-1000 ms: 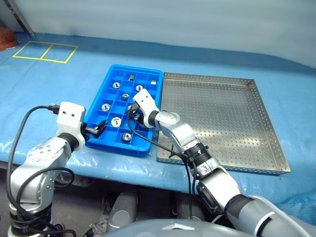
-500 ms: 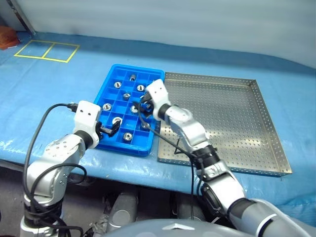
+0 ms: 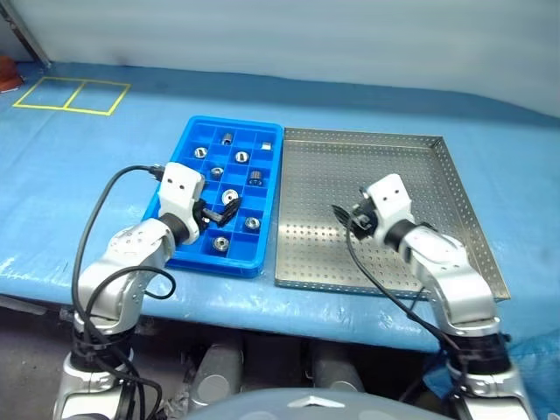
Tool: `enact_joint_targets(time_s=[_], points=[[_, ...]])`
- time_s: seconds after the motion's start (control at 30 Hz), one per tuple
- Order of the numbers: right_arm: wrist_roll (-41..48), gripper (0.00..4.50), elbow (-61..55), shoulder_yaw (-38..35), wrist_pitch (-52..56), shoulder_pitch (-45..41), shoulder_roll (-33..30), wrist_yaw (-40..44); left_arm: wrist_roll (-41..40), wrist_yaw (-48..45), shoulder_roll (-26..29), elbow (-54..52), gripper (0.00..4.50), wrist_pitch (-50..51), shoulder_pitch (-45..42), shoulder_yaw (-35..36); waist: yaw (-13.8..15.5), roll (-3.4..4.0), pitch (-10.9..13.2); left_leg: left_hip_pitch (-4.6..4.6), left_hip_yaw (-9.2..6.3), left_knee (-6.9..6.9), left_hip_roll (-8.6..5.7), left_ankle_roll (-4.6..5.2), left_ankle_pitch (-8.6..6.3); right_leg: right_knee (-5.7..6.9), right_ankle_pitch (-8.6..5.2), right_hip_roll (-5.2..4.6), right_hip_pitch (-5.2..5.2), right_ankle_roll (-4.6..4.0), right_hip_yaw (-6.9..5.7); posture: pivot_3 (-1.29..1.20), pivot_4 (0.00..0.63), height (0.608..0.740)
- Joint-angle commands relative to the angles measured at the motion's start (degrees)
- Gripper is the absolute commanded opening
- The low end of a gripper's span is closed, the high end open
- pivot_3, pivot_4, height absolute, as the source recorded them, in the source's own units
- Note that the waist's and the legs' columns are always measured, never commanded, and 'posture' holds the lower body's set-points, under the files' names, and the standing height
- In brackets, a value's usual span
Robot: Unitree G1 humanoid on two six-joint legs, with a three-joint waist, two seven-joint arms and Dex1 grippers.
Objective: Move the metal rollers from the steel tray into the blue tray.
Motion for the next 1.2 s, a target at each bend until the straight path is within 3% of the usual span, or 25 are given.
enact_joint_targets(time_s=[0.03,0.63,1.2], points=[[2.48,3.69,-3.44,-2.85,-0.1,0.41,-2.14,2.23,0.9,-1.75,-0.72,1.82,4.5,-4.99,-1.86,-1.93,-0.71,-0.01,0.01,0.0,0.01,0.0,0.0,0.01,0.0,0.0,0.0,0.0,0.0,0.0,0.01,0.03,0.15,0.74],[2.14,3.69,-3.58,-7.33,0.07,1.55,-1.83,-4.34,4.93,-1.95,-2.98,8.04,4.5,-9.72,-8.69,-5.41,-2.09,-0.03,0.02,0.0,0.02,0.11,-0.01,0.03,-0.01,0.02,0.03,0.0,0.05,0.07,0.01,-0.03,0.15,0.74],[3.17,3.69,-2.92,-6.83,1.22,-0.46,-4.45,-2.75,5.63,-1.67,-2.54,7.66,4.5,-9.72,-8.54,-4.16,-2.34,-0.03,0.02,0.0,0.02,0.15,-0.02,0.07,-0.03,0.02,0.05,0.01,0.09,0.09,0.02,0.02,0.15,0.74]])
